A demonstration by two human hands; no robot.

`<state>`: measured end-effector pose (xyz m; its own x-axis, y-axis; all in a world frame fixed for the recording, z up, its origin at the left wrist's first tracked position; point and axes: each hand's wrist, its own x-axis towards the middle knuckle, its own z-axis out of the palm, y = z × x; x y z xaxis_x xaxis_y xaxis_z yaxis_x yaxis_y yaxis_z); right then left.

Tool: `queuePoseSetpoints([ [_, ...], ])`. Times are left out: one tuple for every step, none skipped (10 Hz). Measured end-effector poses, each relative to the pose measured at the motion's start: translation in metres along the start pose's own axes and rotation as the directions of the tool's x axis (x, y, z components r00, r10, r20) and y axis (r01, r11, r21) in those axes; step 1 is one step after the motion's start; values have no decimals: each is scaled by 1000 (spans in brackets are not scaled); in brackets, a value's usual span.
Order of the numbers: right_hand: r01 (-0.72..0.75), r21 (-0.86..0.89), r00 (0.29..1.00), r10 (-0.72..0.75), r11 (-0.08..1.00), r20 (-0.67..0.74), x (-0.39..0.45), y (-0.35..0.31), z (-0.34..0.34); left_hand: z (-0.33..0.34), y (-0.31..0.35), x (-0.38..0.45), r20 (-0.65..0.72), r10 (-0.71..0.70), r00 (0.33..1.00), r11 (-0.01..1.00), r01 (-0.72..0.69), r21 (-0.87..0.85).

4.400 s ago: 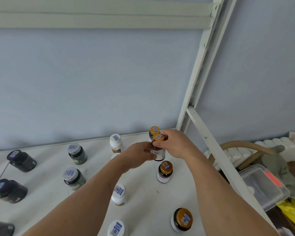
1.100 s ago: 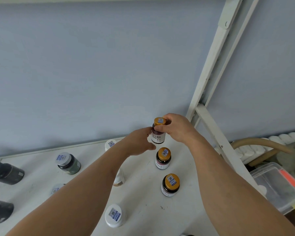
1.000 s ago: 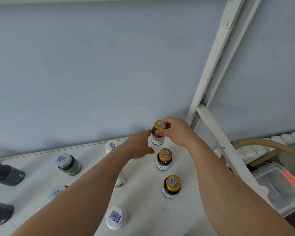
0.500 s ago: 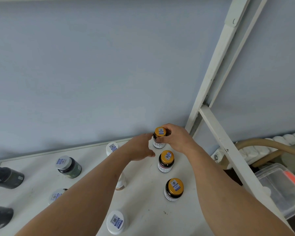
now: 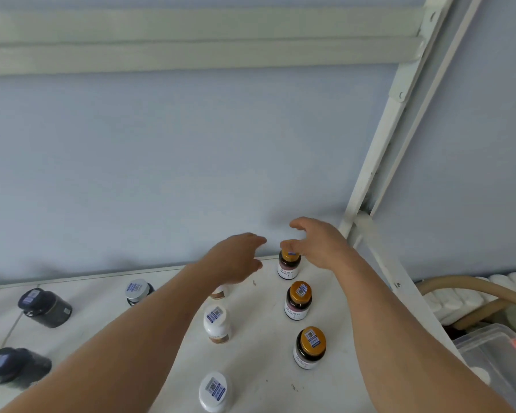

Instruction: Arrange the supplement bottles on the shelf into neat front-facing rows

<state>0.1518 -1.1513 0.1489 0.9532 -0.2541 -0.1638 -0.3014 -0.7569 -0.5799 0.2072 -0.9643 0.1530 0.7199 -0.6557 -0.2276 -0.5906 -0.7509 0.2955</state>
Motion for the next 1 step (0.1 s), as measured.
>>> queuePoseSetpoints([
  [132,-6,991,-132,991,-33,-16,-38,-43,-42,-1,-23,-203,79,976,975,-33,221],
])
